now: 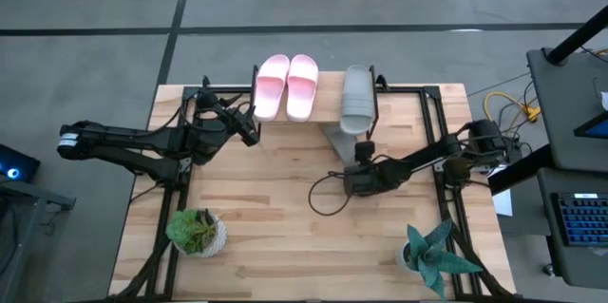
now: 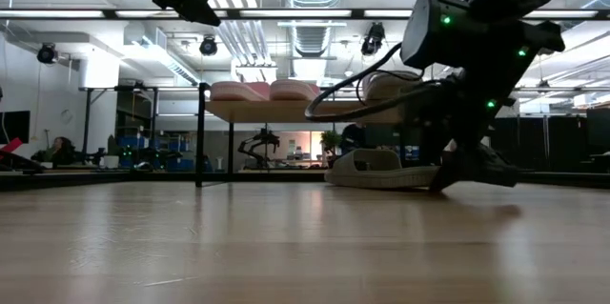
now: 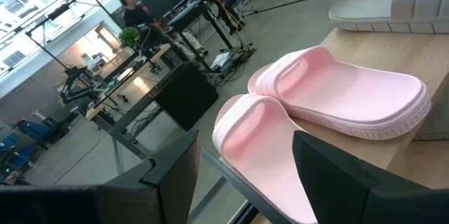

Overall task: Pick and place slides into the shelf
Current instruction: Put the gray slides on the shelf

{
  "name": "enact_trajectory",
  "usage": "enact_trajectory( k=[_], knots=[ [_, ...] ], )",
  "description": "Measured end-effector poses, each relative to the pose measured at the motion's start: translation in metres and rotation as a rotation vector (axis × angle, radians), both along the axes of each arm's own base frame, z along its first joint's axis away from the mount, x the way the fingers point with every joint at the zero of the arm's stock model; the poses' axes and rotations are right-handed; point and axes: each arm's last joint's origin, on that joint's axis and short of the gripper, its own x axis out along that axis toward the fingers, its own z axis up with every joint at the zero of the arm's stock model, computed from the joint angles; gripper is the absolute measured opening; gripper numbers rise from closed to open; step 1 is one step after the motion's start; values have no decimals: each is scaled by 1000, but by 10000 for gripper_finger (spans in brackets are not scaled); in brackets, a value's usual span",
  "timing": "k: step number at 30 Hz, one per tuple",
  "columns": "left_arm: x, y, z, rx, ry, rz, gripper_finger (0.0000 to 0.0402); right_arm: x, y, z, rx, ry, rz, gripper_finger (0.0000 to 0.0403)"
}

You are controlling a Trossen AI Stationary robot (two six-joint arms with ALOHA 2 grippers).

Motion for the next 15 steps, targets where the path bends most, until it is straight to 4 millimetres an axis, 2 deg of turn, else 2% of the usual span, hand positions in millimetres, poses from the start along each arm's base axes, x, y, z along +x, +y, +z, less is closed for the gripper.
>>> enact_trajectory(
  k=[4, 8, 11, 15],
  knots=[
    [0, 0, 0, 0, 1, 0, 212, 0, -4, 0, -20, -3, -15, 203],
    [0, 0, 0, 0, 1, 0, 212, 1, -7, -3, -22, -1, -27, 175],
    [0, 0, 0, 0, 1, 0, 212, 1, -8, -3, -21, -3, -34, 139],
    [0, 0, -1, 0, 10, 0, 212, 2, -8, -3, -40, -11, -39, 71]
  ],
)
